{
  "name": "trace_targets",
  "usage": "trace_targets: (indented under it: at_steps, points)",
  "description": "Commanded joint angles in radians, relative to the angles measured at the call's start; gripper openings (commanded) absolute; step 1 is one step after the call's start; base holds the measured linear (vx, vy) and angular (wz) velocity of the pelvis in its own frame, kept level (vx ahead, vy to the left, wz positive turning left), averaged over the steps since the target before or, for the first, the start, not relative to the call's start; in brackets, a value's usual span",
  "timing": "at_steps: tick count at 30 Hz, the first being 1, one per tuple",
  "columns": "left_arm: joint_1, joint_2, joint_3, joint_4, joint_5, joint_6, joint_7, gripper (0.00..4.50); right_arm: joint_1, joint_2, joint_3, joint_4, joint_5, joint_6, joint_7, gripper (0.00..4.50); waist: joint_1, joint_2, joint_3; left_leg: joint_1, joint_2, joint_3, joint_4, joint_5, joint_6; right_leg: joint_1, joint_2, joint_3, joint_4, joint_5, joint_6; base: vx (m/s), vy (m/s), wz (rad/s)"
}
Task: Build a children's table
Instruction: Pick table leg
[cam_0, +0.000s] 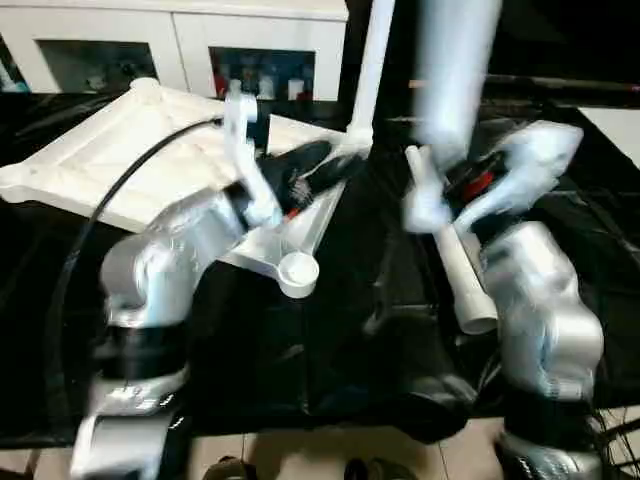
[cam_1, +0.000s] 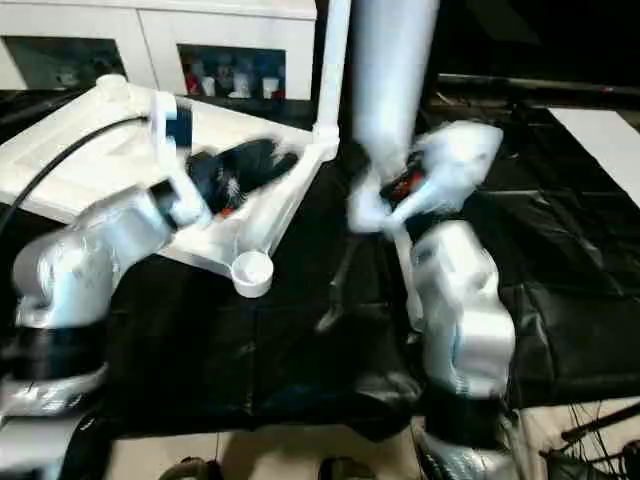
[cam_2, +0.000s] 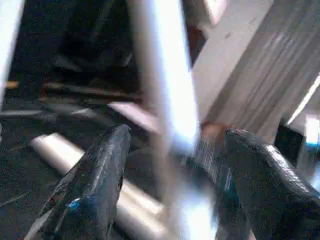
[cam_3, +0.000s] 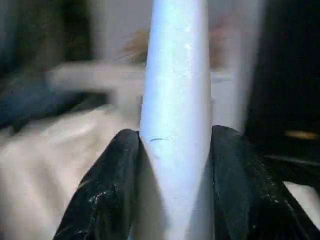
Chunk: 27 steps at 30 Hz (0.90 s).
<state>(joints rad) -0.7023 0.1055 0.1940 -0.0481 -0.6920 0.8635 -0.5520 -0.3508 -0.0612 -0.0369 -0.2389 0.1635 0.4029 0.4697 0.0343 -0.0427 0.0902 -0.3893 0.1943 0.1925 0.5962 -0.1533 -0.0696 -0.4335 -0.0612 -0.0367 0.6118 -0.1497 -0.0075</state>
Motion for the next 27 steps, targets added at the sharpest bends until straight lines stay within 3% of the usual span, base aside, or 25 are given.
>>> trace_targets:
  at_steps: [1, 3, 4, 6, 9, 12, 18, 19, 21, 23, 24, 25, 26, 27]
  points:
    - [-0.019, -0.008, 0.047, 0.034, -0.032, 0.010, 0.035, 3.77, 0.011, -0.017, 0.059, -0.040, 0.003, -0.043, 0.074, 1.82, 0.008, 0.004, -0.082, 0.014, 0.011, -0.011, -0.054, -0.252, 0.012, 0.063, -0.048, 0.029, -0.086, -0.355, -0.101, 0.000, 0.000, 0.00]
    - [-0.028, -0.013, 0.072, 0.055, -0.055, 0.006, 0.052, 3.98, 0.019, -0.020, 0.078, -0.033, 0.001, -0.061, 0.092, 1.82, 0.007, 0.002, -0.082, 0.016, 0.009, -0.012, -0.052, -0.259, 0.020, 0.058, -0.046, 0.027, -0.095, -0.424, -0.072, 0.000, 0.000, 0.00]
    - [-0.031, -0.016, 0.085, 0.062, -0.072, 0.008, 0.060, 4.20, 0.023, -0.025, 0.094, -0.029, -0.009, -0.073, 0.098, 1.82, 0.009, 0.011, -0.082, 0.016, 0.010, -0.015, -0.054, -0.258, 0.016, 0.056, -0.047, 0.026, -0.097, -0.434, -0.068, 0.000, 0.000, 0.00]
    - [-0.032, -0.018, 0.102, 0.066, -0.101, 0.024, 0.069, 4.16, 0.030, -0.032, 0.120, -0.022, -0.032, -0.107, 0.108, 1.82, 0.009, 0.010, -0.084, 0.017, 0.012, -0.018, -0.054, -0.264, 0.013, 0.053, -0.045, 0.024, -0.095, -0.423, -0.074, 0.000, 0.000, 0.00]
    - [-0.028, -0.015, 0.100, 0.078, -0.082, 0.048, 0.092, 4.17, 0.036, -0.035, 0.139, -0.014, -0.046, -0.135, 0.109, 1.82, 0.009, 0.010, -0.084, 0.015, 0.017, -0.021, -0.058, -0.266, 0.012, 0.055, -0.044, 0.025, -0.085, -0.361, -0.101, 0.000, 0.000, 0.00]
    - [-0.038, -0.019, 0.125, 0.098, -0.077, 0.086, 0.156, 3.77, 0.033, -0.054, 0.158, 0.013, -0.059, -0.178, 0.101, 1.82, 0.012, 0.015, -0.087, 0.016, 0.019, -0.021, -0.057, -0.258, 0.010, 0.057, -0.045, 0.027, -0.079, -0.316, -0.116, 0.000, 0.000, 0.00]
    - [-0.054, -0.037, 0.164, 0.136, -0.075, 0.099, 0.283, 3.43, 0.020, -0.063, 0.164, 0.054, -0.115, -0.230, 0.056, 1.82, 0.017, 0.025, -0.092, 0.012, 0.016, -0.024, -0.053, -0.242, 0.008, 0.064, -0.046, 0.025, -0.075, -0.255, -0.142, 0.000, 0.000, 0.00]
    - [-0.053, -0.039, 0.166, 0.138, -0.077, 0.098, 0.291, 3.43, 0.018, -0.064, 0.167, 0.058, -0.122, -0.235, 0.051, 1.82, 0.017, 0.034, -0.092, 0.014, 0.015, -0.025, -0.052, -0.246, 0.006, 0.064, -0.046, 0.025, -0.075, -0.249, -0.146, 0.000, 0.000, 0.00]
    - [-0.053, -0.046, 0.171, 0.141, -0.087, 0.100, 0.307, 3.22, 0.013, -0.065, 0.175, 0.067, -0.138, -0.247, 0.040, 1.82, 0.016, 0.025, -0.093, 0.011, 0.013, -0.024, -0.052, -0.248, 0.010, 0.067, -0.045, 0.024, -0.076, -0.254, -0.144, 0.000, 0.000, 0.00]
    - [-0.061, -0.068, 0.179, 0.143, -0.098, 0.099, 0.328, 3.04, 0.007, -0.070, 0.198, 0.076, -0.183, -0.271, 0.015, 1.82, 0.016, 0.044, -0.089, 0.013, 0.012, -0.025, -0.052, -0.256, 0.007, 0.063, -0.045, 0.024, -0.079, -0.269, -0.141, 0.000, 0.000, 0.00]
    - [-0.067, -0.076, 0.181, 0.145, -0.098, 0.100, 0.337, 2.98, 0.006, -0.071, 0.204, 0.079, -0.193, -0.279, 0.007, 1.82, 0.012, 0.032, -0.090, 0.011, 0.011, -0.025, -0.052, -0.266, 0.006, 0.066, -0.042, 0.022, -0.082, -0.278, -0.134, 0.000, 0.000, 0.00]
    - [-0.067, -0.076, 0.181, 0.145, -0.098, 0.100, 0.337, 2.94, 0.006, -0.071, 0.204, 0.079, -0.193, -0.279, 0.007, 1.82, 0.013, 0.034, -0.091, 0.013, 0.011, -0.025, -0.051, -0.272, 0.008, 0.065, -0.042, 0.022, -0.083, -0.287, -0.131, 0.000, 0.000, 0.00]
    - [-0.076, -0.089, 0.185, 0.149, -0.092, 0.100, 0.363, 2.88, -0.001, -0.068, 0.209, 0.091, -0.213, -0.287, -0.019, 1.82, 0.011, 0.026, -0.087, 0.011, 0.011, -0.025, -0.052, -0.274, 0.010, 0.063, -0.041, 0.021, -0.084, -0.300, -0.125, 0.000, 0.000, 0.00]
    - [-0.076, -0.089, 0.185, 0.149, -0.092, 0.100, 0.363, 2.79, -0.001, -0.068, 0.209, 0.091, -0.213, -0.287, -0.019, 1.82, 0.012, 0.028, -0.088, 0.013, 0.011, -0.025, -0.052, -0.275, 0.010, 0.063, -0.042, 0.021, -0.084, -0.304, -0.124, 0.000, 0.000, 0.00]
